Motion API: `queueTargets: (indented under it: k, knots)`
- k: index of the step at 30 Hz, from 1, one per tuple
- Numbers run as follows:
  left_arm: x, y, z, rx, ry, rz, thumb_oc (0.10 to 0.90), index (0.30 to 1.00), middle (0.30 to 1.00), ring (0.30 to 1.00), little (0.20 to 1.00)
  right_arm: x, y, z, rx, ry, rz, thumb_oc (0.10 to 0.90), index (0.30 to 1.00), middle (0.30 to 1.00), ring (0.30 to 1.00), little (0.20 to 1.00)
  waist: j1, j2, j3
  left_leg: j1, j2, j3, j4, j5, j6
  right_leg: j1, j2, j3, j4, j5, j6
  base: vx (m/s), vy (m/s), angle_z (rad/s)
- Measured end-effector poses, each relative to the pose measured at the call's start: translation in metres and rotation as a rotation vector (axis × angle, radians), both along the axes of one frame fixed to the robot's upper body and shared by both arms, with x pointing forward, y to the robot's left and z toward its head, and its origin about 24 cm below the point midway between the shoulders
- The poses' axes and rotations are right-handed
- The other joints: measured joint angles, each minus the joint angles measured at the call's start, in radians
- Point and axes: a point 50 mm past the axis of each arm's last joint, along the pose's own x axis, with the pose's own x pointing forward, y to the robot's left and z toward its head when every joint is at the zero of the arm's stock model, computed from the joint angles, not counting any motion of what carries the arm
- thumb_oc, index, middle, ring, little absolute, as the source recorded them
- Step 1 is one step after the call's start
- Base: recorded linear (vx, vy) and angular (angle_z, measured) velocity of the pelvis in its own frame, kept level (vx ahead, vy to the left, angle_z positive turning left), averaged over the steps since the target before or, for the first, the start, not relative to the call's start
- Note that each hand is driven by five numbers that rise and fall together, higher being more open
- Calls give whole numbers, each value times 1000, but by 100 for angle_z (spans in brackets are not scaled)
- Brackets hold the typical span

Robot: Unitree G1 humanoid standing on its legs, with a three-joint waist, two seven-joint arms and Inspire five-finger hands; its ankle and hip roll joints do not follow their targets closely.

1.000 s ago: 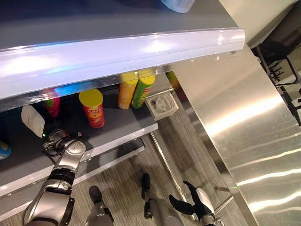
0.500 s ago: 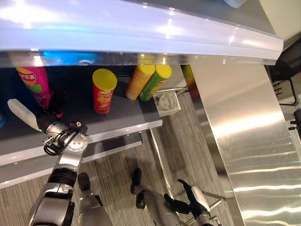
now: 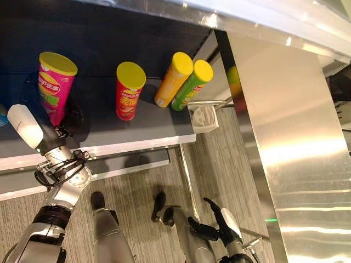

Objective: Put the goods on the table back onto the shelves and tidy them up.

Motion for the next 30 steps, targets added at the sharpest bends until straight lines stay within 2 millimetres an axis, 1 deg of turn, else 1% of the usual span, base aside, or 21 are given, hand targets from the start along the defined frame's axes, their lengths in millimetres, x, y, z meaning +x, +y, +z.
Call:
queueTargets:
  k: [1,3,6,8,9,10,12,13,15,17,18,19,20,22,23,24,25,27,30]
  knots:
    - [0,0,1,18,-1,0,400,300,300,300,300,2,0,3,6,-17,7,800,900,900,900,900,-1,2,2,-14,1,-5,25,-13,1,-10,1,1,18,-10,-6,-36,-7,-5]
    - [0,0,4,40,-6,-3,400,300,300,300,300,4,1,5,14,-34,15,800,900,900,900,900,-3,2,2,-34,4,-14,55,-25,-1,-26,1,1,45,-23,0,-28,-31,0]
    - [-2,-5,25,115,-81,-33,400,300,300,300,300,8,3,13,16,-74,66,800,900,900,900,900,-10,0,0,-112,25,-46,131,-51,-6,-84,2,-8,109,-50,-7,-3,-41,5]
    - [-4,-7,32,143,-118,-36,400,300,300,300,300,9,5,16,26,-89,76,800,900,900,900,900,-10,-2,-2,-131,31,-55,140,-49,-4,-97,7,-16,114,-51,-8,32,-75,2]
    - [-5,-7,34,144,-126,-34,400,300,300,300,300,9,5,17,27,-91,80,800,900,900,900,900,-12,-5,-3,-133,33,-57,139,-53,-10,-98,7,-19,116,-52,-8,48,-87,1]
    - [-5,-10,39,140,-156,-41,400,300,300,300,300,9,6,18,27,-96,89,800,900,900,900,900,-13,-8,-6,-137,34,-63,137,-52,-11,-97,7,-28,114,-53,-9,43,-65,4]
    - [-10,-13,53,149,-241,-53,400,300,300,300,300,8,6,19,26,-101,104,800,900,900,900,900,-14,-25,-20,-141,37,-77,126,-48,-17,-95,17,-37,103,-54,-13,67,-96,8]
    - [-13,-13,63,147,-298,-52,400,300,300,300,300,7,7,19,30,-102,108,800,900,900,900,900,-22,-48,-38,-141,42,-85,112,-41,-28,-95,23,-47,100,-59,-20,65,-92,8]
    - [-15,-13,71,144,-351,-52,400,300,300,300,300,5,8,19,37,-104,110,800,900,900,900,900,-24,-72,-58,-145,50,-93,100,-35,-34,-96,35,-55,93,-63,-23,43,-59,4]
    - [-17,-10,74,141,-374,-48,400,300,300,300,300,4,9,20,44,-109,117,800,900,900,900,900,-25,-90,-73,-152,56,-103,100,-34,-37,-98,48,-65,90,-66,-21,37,-64,-1]
    - [-18,-9,75,135,-388,-43,400,300,300,300,300,4,9,20,46,-111,120,800,900,900,900,900,-25,-100,-82,-175,68,-116,123,-43,-50,-110,57,-74,106,-73,-26,27,-64,3]
    - [-18,-8,76,130,-397,-37,400,300,300,300,300,4,11,21,48,-113,125,800,900,900,900,900,-29,-101,-82,-194,71,-133,154,-54,-57,-117,59,-83,129,-86,-28,22,-51,6]
    - [-19,-7,79,117,-411,-34,400,300,300,300,300,4,13,22,52,-117,136,800,900,900,900,900,-34,-107,-87,-214,74,-144,187,-67,-63,-131,59,-85,162,-101,-30,23,-28,7]
    - [-24,-4,89,78,-475,-34,400,300,300,300,300,6,20,29,74,-151,169,800,900,900,900,900,-49,-114,-93,-268,85,-173,262,-102,-68,-162,60,-96,219,-132,-41,4,-4,-3]
    - [-26,-2,92,52,-506,-32,400,300,300,300,300,8,25,34,95,-178,185,800,900,900,900,900,-54,-118,-97,-298,90,-188,305,-120,-71,-186,61,-100,254,-142,-36,3,-3,-9]
    - [-26,-2,92,29,-518,-37,400,300,300,300,300,8,27,36,107,-190,192,800,900,900,900,900,-56,-119,-97,-329,93,-200,346,-136,-67,-205,59,-102,284,-158,-46,10,14,-8]
    - [-26,-1,92,17,-520,-36,400,300,300,300,300,8,27,36,110,-192,193,800,900,900,900,900,-54,-119,-98,-346,93,-206,363,-146,-61,-219,57,-102,299,-162,-46,1,23,-4]
    - [-25,-2,85,-63,-526,-45,400,300,300,300,300,6,30,33,117,-177,184,800,900,900,900,900,-51,-120,-99,-392,93,-218,401,-157,-53,-254,56,-101,321,-173,-53,-5,51,-5]
    - [-27,-2,80,-105,-553,-66,400,300,300,300,300,0,36,30,142,-156,166,800,900,900,900,900,-49,-118,-97,-402,90,-210,419,-163,-45,-268,52,-87,329,-167,-54,-19,49,-7]
